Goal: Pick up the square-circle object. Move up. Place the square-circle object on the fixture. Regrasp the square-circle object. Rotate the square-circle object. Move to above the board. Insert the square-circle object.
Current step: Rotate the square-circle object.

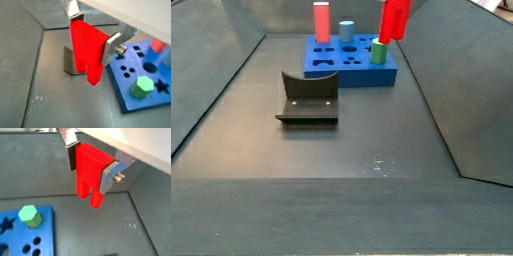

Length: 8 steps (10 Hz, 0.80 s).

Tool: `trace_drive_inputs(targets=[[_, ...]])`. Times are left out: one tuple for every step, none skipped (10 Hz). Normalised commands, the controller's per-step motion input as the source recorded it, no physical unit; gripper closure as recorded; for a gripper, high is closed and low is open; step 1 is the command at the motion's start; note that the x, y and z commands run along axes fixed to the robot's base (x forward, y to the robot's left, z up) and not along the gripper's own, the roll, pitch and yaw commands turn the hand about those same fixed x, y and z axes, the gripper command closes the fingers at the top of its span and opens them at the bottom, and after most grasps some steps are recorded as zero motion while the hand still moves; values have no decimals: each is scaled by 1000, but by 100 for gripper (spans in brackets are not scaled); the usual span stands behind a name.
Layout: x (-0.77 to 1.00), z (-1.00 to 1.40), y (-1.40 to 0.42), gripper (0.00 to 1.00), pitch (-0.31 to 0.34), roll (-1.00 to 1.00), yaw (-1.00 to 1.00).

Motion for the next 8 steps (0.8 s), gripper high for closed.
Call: trace_drive_inputs(targets=[[1,2,8,100,30,-54,-1000],[0,2,10,100,33,-60,-1000],[0,2,10,100,36,-65,-1000],[0,3,11,100,43,-77,-1000],[0,3,12,100,52,-93,-1000],[1,4,12,100,62,-113,-1000],[1,5,13,100,74,-135,-941],[1,7,13,100,73,-135,-693]])
